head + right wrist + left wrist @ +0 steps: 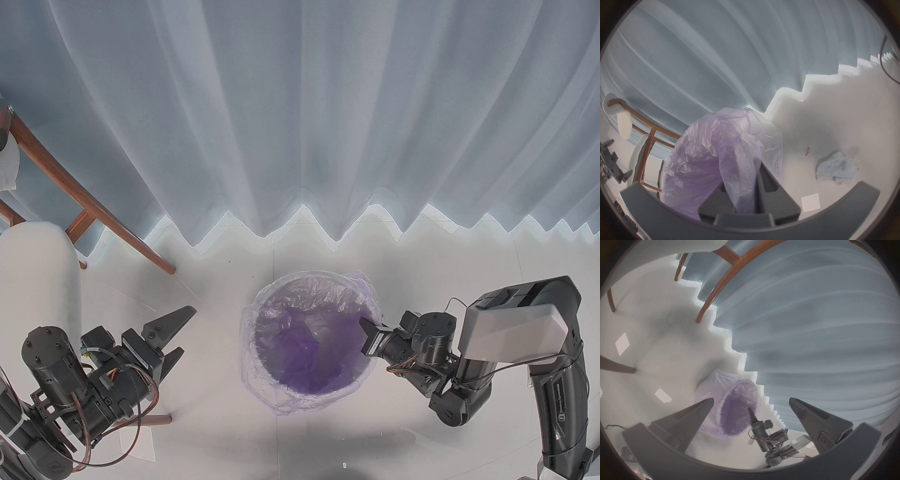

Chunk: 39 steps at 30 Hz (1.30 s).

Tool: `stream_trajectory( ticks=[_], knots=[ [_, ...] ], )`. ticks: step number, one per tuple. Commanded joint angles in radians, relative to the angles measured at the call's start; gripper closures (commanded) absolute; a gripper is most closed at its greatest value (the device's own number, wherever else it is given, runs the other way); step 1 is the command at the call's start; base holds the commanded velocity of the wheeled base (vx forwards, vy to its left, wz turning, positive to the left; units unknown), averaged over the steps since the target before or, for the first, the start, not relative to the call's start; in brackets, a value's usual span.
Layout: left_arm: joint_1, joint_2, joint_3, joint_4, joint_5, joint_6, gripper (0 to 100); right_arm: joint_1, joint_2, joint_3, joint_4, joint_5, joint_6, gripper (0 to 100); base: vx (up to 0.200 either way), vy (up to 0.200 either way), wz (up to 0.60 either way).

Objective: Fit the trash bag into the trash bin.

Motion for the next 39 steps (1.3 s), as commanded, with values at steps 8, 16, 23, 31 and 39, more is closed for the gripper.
stream_trajectory(
  ticks=[8, 16, 23, 31, 39],
  knots=[
    [-0.020, -0.080, 0.018, -0.001, 0.002, 0.001, 0, 0.019, 0.075, -0.077, -0.009, -0.056, 0.007, 0, 0.000, 0.000, 0.00],
    [-0.038, -0.116, 0.018, 0.029, -0.001, 0.004, 0, 0.025, 0.004, 0.034, -0.016, -0.059, 0.004, 0, 0.000, 0.000, 0.00],
    [-0.057, -0.189, 0.018, 0.164, -0.013, 0.041, 0, 0.027, -0.143, 0.188, -0.016, -0.070, -0.004, 0, 0.000, 0.000, 0.00],
    [-0.058, -0.231, 0.018, 0.329, -0.104, -0.007, 0, 0.065, -0.286, 0.412, -0.017, -0.111, 0.008, 0, -0.150, 0.000, 0.00],
    [-0.066, -0.175, 0.018, 0.433, -0.323, 0.062, 0, 0.084, -0.298, 0.486, -0.017, -0.168, 0.028, 0, -0.200, 0.000, 0.00]
  ],
)
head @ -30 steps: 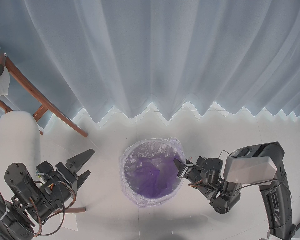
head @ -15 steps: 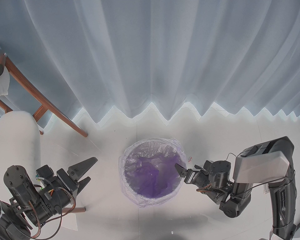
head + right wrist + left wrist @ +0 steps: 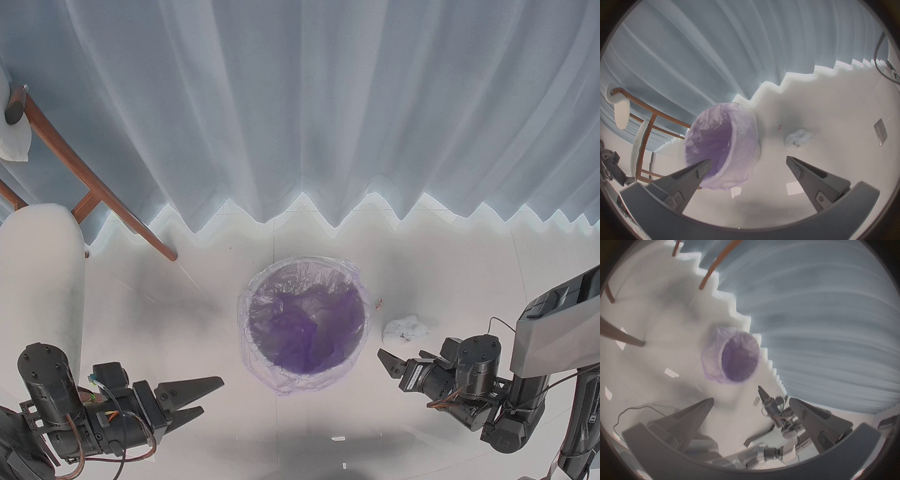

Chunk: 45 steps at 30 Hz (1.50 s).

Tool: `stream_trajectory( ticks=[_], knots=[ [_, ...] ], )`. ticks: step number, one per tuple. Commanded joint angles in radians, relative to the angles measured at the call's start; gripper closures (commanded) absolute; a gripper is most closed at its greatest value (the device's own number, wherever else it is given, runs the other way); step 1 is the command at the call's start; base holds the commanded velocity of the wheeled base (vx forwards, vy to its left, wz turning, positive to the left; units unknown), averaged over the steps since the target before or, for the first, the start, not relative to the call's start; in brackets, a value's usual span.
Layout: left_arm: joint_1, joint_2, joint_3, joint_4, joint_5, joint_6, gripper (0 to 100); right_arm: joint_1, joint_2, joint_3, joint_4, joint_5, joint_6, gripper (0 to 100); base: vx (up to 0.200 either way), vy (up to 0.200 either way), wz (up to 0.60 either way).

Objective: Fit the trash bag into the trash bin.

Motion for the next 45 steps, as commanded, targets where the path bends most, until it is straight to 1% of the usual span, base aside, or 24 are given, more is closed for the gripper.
stream_trajectory(
  ticks=[1, 3, 6, 7, 8, 10, 12, 15, 18, 20, 21, 24, 28, 32, 34, 35, 38, 41, 42, 45],
  knots=[
    [-0.002, 0.040, 0.017, 0.026, -0.053, 0.036, 0, 0.021, -0.042, 0.036, -0.016, -0.031, 0.008, 0, -0.200, 0.000, 0.00],
    [-0.002, 0.116, 0.017, 0.012, -0.064, 0.077, 0, 0.053, -0.056, 0.042, -0.016, -0.057, 0.011, 0, -0.200, 0.000, 0.00],
    [0.004, 0.251, 0.003, -0.003, -0.055, 0.178, 0, 0.078, -0.069, 0.044, -0.016, -0.076, 0.016, 0, -0.200, 0.000, 0.00],
    [0.004, 0.267, 0.000, -0.008, -0.053, 0.191, 0, 0.079, -0.070, 0.044, -0.016, -0.079, 0.017, 0, -0.200, 0.000, 0.00],
    [0.011, 0.351, -0.007, -0.043, -0.047, 0.260, 0, 0.092, -0.075, 0.041, -0.014, -0.090, 0.031, 0, 0.000, 0.000, 0.00],
    [0.014, 0.435, -0.009, -0.098, -0.029, 0.306, 0, 0.099, -0.075, 0.039, -0.014, -0.096, 0.043, 0, 0.000, 0.000, 0.00],
    [0.012, 0.529, -0.004, -0.175, 0.001, 0.326, 0, 0.116, -0.069, 0.041, -0.014, -0.097, 0.062, 0, 0.000, 0.000, 0.00],
    [0.015, 0.652, -0.003, -0.289, 0.070, 0.326, 0, 0.165, -0.038, 0.042, -0.011, -0.097, 0.089, 0, 0.000, 0.000, 0.00],
    [0.026, 0.767, 0.000, -0.408, 0.151, 0.324, 0, 0.202, 0.066, 0.024, -0.016, -0.099, 0.097, 0, 0.000, 0.000, 0.00],
    [0.030, 0.825, -0.012, -0.419, 0.175, 0.329, 0, 0.219, 0.112, -0.024, -0.017, -0.102, 0.097, 0, 0.000, 0.000, 0.00],
    [0.030, 0.827, -0.013, -0.418, 0.177, 0.329, 0, 0.221, 0.112, -0.028, -0.017, -0.102, 0.099, 0, 0.000, 0.000, 0.00],
    [0.040, 0.831, -0.061, -0.414, 0.169, 0.322, 0, 0.234, 0.129, -0.146, -0.013, -0.103, 0.115, 0, 0.000, 0.000, 0.00],
    [0.075, 0.851, -0.139, -0.414, 0.172, 0.324, 0, 0.219, 0.237, -0.232, -0.014, -0.103, 0.117, 0, 0.000, 0.000, 0.00],
    [0.109, 0.876, -0.210, -0.414, 0.172, 0.324, 0, 0.194, 0.287, -0.280, -0.014, -0.103, 0.114, 0, 0.000, 0.000, 0.00],
    [0.127, 0.885, -0.259, -0.414, 0.168, 0.315, 0, 0.171, 0.313, -0.332, -0.007, -0.102, 0.112, 0, 0.000, 0.000, 0.00],
    [0.127, 0.885, -0.259, -0.414, 0.168, 0.315, 0, 0.171, 0.313, -0.332, -0.007, -0.102, 0.112, 0, 0.000, 0.000, 0.00],
    [0.133, 0.920, -0.326, -0.413, 0.169, 0.312, 0, 0.133, 0.355, -0.410, 0.022, -0.102, 0.109, 0, 0.000, 0.000, 0.00],
    [0.135, 0.932, -0.345, -0.413, 0.171, 0.313, 0, 0.125, 0.363, -0.429, 0.035, -0.102, 0.109, 0, 0.000, 0.000, 0.00],
    [0.141, 0.946, -0.397, -0.413, 0.179, 0.313, 0, 0.104, 0.378, -0.469, 0.055, -0.102, 0.108, 0, 0.000, 0.000, 0.00],
    [0.147, 0.963, -0.449, -0.411, 0.177, 0.315, 0, 0.078, 0.392, -0.521, 0.092, -0.100, 0.097, 0, 0.000, 0.000, 0.00]
  ],
)
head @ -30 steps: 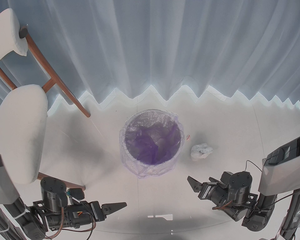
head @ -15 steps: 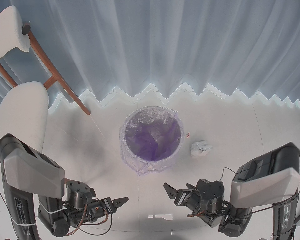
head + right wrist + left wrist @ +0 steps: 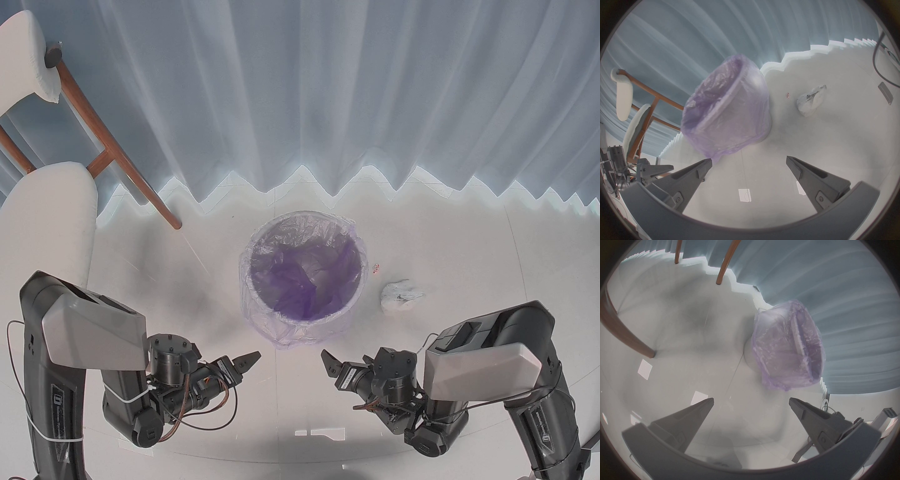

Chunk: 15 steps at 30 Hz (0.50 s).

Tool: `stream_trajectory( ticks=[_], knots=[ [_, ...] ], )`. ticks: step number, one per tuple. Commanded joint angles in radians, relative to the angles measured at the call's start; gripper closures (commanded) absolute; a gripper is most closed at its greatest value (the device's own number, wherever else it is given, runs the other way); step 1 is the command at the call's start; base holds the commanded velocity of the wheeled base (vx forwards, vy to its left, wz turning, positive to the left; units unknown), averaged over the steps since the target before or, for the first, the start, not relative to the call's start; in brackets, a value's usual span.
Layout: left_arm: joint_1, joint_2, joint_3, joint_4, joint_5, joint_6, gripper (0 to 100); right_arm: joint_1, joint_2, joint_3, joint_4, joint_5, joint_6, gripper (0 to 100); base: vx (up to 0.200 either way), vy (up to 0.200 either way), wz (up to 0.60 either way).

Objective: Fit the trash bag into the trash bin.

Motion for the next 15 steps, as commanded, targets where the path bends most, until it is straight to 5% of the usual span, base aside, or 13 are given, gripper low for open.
stream_trajectory(
  ticks=[1, 15],
  knots=[
    [0.015, 0.057, -0.108, 0.002, 0.003, 0.000, 0, -0.053, 0.062, -0.096, 0.052, 0.002, -0.013, 0, 0.000, 0.000, 0.00],
    [0.031, 0.098, -0.271, 0.116, 0.006, 0.009, 0, -0.069, 0.107, -0.245, 0.140, 0.006, -0.015, 0, 0.000, 0.000, 0.00]
  ],
)
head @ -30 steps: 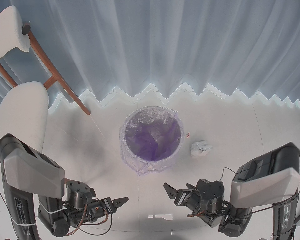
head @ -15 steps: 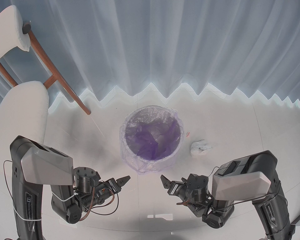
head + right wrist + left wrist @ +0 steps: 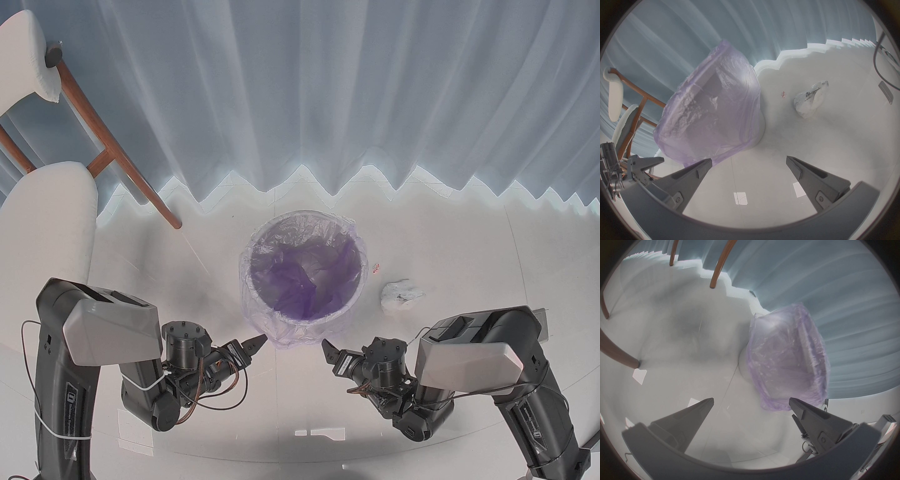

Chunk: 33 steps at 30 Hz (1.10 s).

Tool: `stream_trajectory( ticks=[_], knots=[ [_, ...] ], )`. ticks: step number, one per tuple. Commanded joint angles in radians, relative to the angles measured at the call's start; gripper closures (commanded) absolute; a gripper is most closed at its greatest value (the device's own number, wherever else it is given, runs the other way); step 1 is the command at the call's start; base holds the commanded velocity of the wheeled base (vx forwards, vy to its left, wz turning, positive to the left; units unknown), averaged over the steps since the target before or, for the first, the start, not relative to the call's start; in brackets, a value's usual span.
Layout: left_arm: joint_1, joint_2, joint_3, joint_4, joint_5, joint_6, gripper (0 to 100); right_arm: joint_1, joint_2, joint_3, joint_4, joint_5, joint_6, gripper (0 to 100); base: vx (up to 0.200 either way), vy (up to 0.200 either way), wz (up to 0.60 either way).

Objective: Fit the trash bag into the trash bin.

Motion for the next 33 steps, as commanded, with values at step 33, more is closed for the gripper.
stream_trajectory(
  ticks=[33],
  knots=[
    [0.020, 0.031, -0.280, 0.312, 0.003, 0.076, 0, -0.046, 0.008, -0.157, 0.108, 0.080, -0.050, 0, 0.000, 0.000, 0.00]
  ],
)
